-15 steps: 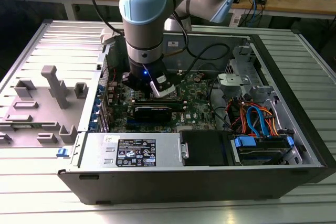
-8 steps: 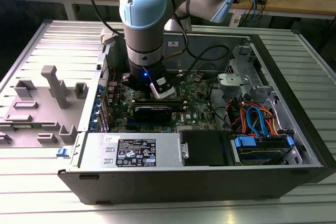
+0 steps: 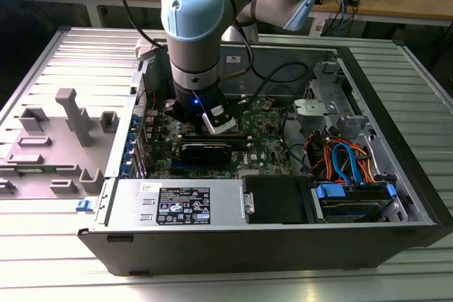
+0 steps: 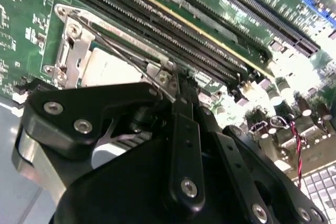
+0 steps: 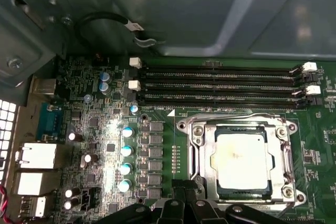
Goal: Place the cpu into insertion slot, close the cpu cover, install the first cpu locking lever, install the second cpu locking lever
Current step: 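Install the second cpu locking lever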
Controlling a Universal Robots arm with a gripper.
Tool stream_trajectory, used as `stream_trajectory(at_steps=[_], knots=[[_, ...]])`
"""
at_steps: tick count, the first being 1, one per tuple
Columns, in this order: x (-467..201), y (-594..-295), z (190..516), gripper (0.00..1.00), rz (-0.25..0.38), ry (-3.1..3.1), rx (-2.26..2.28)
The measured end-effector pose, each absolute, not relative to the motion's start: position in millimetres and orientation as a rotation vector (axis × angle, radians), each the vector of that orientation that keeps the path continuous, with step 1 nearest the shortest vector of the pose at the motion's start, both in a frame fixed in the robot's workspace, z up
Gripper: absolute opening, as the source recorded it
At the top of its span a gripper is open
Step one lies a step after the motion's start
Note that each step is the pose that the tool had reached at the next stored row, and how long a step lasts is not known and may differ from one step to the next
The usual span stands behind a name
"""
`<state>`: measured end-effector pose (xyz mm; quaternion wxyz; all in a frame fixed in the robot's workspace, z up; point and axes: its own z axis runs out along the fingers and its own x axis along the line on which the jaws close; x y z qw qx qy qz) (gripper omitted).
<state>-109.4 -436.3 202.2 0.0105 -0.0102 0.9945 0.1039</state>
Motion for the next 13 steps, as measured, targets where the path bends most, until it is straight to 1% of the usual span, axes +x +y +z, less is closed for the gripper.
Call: stream_trajectory(at_steps=[7,13], knots=[[-109,-436,219,0.11,0.328,3.104,-0.032],[-109,-436,244,0.11,0.329,3.104,-0.032]])
